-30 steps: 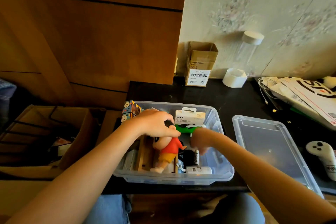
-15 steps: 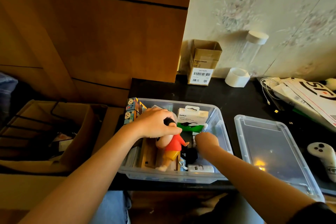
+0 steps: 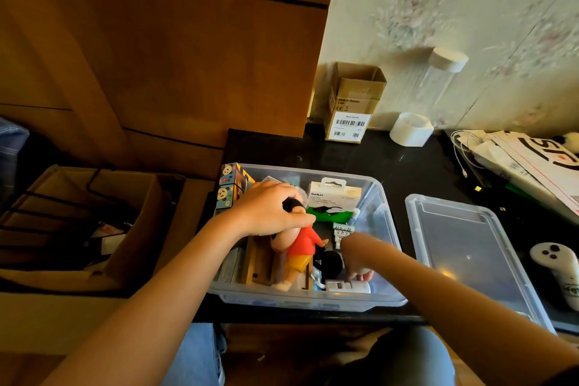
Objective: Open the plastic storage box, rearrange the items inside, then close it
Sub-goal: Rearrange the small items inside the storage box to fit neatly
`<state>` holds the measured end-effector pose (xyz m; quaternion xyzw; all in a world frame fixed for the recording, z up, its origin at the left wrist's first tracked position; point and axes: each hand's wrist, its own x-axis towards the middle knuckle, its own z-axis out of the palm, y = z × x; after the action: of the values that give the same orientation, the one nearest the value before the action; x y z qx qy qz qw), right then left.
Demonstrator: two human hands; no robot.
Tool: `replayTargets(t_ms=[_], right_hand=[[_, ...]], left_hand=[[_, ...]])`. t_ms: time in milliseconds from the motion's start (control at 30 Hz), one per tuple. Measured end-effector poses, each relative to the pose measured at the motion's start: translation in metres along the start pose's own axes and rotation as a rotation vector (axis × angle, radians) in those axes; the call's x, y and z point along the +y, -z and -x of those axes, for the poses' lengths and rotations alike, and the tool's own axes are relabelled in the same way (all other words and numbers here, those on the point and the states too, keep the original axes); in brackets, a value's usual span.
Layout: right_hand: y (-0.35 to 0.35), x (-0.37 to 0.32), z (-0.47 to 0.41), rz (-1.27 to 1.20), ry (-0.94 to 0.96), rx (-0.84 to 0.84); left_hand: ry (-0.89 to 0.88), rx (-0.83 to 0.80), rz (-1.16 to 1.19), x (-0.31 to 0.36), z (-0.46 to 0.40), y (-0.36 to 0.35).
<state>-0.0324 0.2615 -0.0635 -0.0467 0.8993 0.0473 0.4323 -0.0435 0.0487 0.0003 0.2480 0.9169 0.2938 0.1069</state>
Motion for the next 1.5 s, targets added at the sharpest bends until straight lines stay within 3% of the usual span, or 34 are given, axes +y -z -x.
replayTargets(t_ms=[367, 567, 733, 900, 1267, 1500], right_hand=[[-0.008, 0.002, -0.004, 0.106, 0.064, 0.184], [-0.008, -0.003, 0.001, 0.109, 0.073, 0.145], [-0.014, -0.002, 0.009, 0.243, 0.112, 0.230], [-0.013, -0.005, 0.012, 0.442, 0.016, 0.278], [-0.003, -0.013, 0.006, 0.471, -0.057, 0.334], [0.018, -0.005, 0.015, 0.365, -0.081, 0.435]], left_hand=[[0.011, 0.001, 0.011, 0.000, -0.001, -0.001], [0.032, -0.009, 0.014, 0.001, 0.000, 0.000], [0.039, -0.023, 0.021, 0.002, 0.000, 0.000], [0.055, -0.037, 0.015, 0.001, 0.000, 0.000], [0.061, -0.053, -0.005, 0.001, 0.000, 0.001], [0.049, -0.026, -0.014, 0.001, 0.000, 0.001]])
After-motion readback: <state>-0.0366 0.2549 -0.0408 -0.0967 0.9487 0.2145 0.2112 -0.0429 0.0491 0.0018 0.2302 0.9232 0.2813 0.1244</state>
